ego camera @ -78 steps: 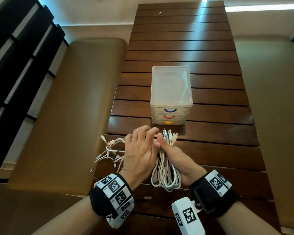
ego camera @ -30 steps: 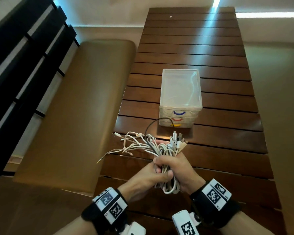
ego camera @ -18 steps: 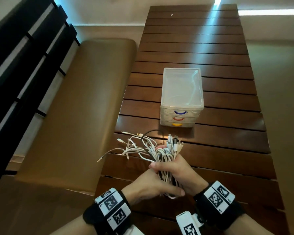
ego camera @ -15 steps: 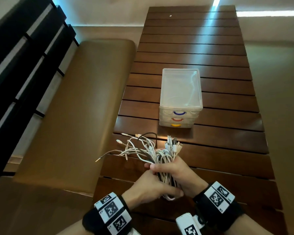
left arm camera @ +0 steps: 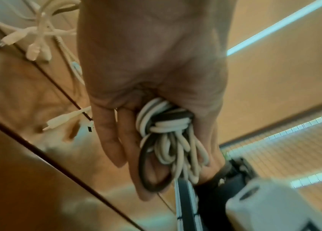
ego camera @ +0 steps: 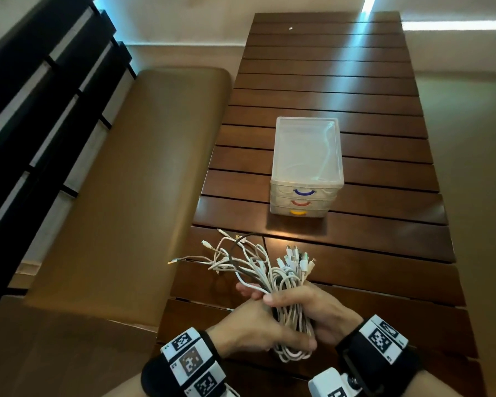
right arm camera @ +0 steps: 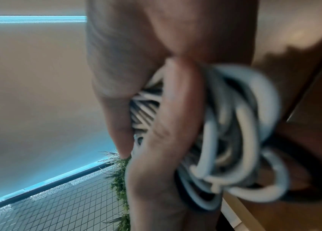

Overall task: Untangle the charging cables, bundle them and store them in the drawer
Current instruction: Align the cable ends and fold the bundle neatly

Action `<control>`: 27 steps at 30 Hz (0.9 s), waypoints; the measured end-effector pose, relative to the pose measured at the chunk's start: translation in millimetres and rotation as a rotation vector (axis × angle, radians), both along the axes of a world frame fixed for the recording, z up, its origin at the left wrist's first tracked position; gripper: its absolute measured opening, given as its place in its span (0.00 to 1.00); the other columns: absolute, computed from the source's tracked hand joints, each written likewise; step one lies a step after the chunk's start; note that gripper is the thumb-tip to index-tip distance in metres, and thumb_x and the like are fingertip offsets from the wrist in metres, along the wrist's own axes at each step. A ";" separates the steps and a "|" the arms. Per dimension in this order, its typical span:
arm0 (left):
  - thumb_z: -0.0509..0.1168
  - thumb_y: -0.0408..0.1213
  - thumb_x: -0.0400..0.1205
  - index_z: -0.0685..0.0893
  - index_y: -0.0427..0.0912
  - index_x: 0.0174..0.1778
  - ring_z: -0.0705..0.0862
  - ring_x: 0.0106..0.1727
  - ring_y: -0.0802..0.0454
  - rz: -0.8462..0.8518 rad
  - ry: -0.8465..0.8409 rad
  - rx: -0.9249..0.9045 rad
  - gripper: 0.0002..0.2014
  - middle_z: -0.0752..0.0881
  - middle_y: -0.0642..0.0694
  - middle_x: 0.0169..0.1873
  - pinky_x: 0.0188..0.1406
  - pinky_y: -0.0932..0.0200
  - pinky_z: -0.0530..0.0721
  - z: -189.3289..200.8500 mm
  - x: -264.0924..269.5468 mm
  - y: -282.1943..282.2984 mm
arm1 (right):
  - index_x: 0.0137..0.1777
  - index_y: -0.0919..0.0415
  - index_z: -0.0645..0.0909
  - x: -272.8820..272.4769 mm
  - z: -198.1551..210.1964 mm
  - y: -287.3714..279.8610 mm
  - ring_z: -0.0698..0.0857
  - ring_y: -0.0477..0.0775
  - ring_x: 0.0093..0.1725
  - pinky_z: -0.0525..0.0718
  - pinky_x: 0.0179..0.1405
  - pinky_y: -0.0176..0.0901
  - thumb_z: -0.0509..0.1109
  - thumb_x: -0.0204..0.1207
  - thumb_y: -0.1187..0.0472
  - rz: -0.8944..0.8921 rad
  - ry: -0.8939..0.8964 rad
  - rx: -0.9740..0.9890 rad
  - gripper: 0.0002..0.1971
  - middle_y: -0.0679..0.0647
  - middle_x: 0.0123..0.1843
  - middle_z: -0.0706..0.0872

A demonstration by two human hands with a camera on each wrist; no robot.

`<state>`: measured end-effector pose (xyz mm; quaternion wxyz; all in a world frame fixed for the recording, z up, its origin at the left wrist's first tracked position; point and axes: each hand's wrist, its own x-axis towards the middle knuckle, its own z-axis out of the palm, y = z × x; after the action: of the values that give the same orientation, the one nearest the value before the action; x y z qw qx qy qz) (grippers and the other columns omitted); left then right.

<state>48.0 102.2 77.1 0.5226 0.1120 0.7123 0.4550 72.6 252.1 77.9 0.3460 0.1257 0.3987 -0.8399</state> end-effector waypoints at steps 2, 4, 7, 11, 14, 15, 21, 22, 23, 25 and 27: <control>0.86 0.49 0.61 0.85 0.48 0.66 0.85 0.65 0.58 0.066 -0.001 0.045 0.36 0.89 0.52 0.59 0.70 0.55 0.82 0.5 -2.1 0.3 | 0.69 0.68 0.82 -2.7 4.2 -5.0 0.84 0.62 0.71 0.81 0.71 0.50 0.70 0.70 0.73 -0.054 0.061 0.004 0.24 0.66 0.67 0.87; 0.84 0.44 0.66 0.81 0.46 0.70 0.84 0.66 0.58 0.084 -0.020 0.092 0.35 0.88 0.51 0.61 0.71 0.57 0.81 0.8 -6.1 0.7 | 0.67 0.70 0.82 -7.3 7.1 -6.9 0.86 0.64 0.67 0.85 0.64 0.49 0.69 0.69 0.74 -0.097 0.118 0.032 0.24 0.69 0.62 0.88; 0.83 0.55 0.61 0.80 0.45 0.68 0.85 0.67 0.53 0.178 -0.071 0.115 0.40 0.89 0.49 0.59 0.72 0.52 0.81 -3.8 -7.6 -3.7 | 0.57 0.71 0.87 -14.8 8.8 -7.2 0.88 0.66 0.64 0.86 0.60 0.47 0.72 0.68 0.73 -0.120 0.154 0.111 0.17 0.70 0.52 0.91; 0.79 0.54 0.72 0.80 0.47 0.71 0.84 0.67 0.54 -0.035 0.027 -0.050 0.33 0.87 0.48 0.64 0.72 0.52 0.81 8.2 -10.5 -6.4 | 0.56 0.70 0.85 -14.0 6.3 -3.1 0.90 0.63 0.60 0.82 0.71 0.60 0.71 0.71 0.75 -0.082 0.142 0.112 0.14 0.64 0.45 0.91; 0.74 0.67 0.71 0.81 0.54 0.70 0.85 0.62 0.59 -0.458 0.448 -0.395 0.34 0.88 0.56 0.62 0.66 0.55 0.83 18.6 -31.6 -30.4 | 0.46 0.67 0.87 -12.0 3.4 8.0 0.92 0.65 0.52 0.87 0.61 0.62 0.72 0.72 0.72 -0.151 0.053 0.076 0.05 0.61 0.33 0.86; 0.74 0.68 0.69 0.83 0.54 0.67 0.86 0.59 0.63 -0.442 0.549 -0.411 0.33 0.89 0.59 0.58 0.63 0.56 0.84 23.1 -38.4 -41.3 | 0.42 0.67 0.87 -10.3 3.1 10.9 0.92 0.67 0.49 0.90 0.52 0.58 0.74 0.71 0.70 -0.152 0.031 0.080 0.02 0.61 0.31 0.84; 0.77 0.54 0.68 0.68 0.52 0.80 0.68 0.81 0.59 -0.257 1.202 0.101 0.44 0.72 0.58 0.78 0.84 0.57 0.62 43.3 -56.9 -52.6 | 0.38 0.62 0.82 -0.5 3.1 18.4 0.83 0.54 0.27 0.85 0.46 0.53 0.73 0.71 0.68 0.044 0.037 -0.059 0.03 0.56 0.27 0.77; 0.74 0.57 0.69 0.61 0.53 0.84 0.63 0.84 0.59 -0.385 1.208 0.077 0.48 0.69 0.57 0.81 0.87 0.56 0.52 42.2 -59.9 -43.4 | 0.39 0.62 0.82 -1.3 5.7 19.7 0.84 0.53 0.27 0.84 0.46 0.53 0.71 0.74 0.69 0.084 0.064 -0.095 0.03 0.54 0.27 0.77; 0.73 0.57 0.71 0.59 0.56 0.85 0.66 0.83 0.61 -0.448 1.171 0.056 0.47 0.73 0.57 0.79 0.88 0.54 0.50 40.0 -62.4 -33.7 | 0.40 0.63 0.81 -2.9 9.1 21.7 0.85 0.52 0.28 0.84 0.47 0.53 0.68 0.75 0.70 0.113 0.099 -0.126 0.05 0.53 0.27 0.77; 0.73 0.48 0.77 0.69 0.62 0.78 0.81 0.68 0.65 -0.377 1.030 0.105 0.33 0.86 0.62 0.61 0.80 0.54 0.70 31.8 -66.7 -20.0 | 0.39 0.63 0.80 -6.4 17.7 25.7 0.85 0.51 0.29 0.82 0.49 0.53 0.66 0.76 0.71 0.136 0.186 -0.155 0.06 0.51 0.27 0.77; 0.72 0.38 0.78 0.82 0.57 0.62 0.88 0.49 0.67 -0.259 0.872 0.175 0.17 0.89 0.63 0.44 0.55 0.57 0.86 24.9 -74.8 -17.6 | 0.38 0.64 0.77 -9.8 26.0 32.1 0.84 0.51 0.29 0.80 0.49 0.54 0.66 0.75 0.71 0.136 0.260 -0.149 0.06 0.52 0.27 0.77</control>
<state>-26.8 84.6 102.0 0.2155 0.4246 0.8045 0.3549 62.8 284.2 103.9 0.3560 -0.0374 0.3843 -0.8510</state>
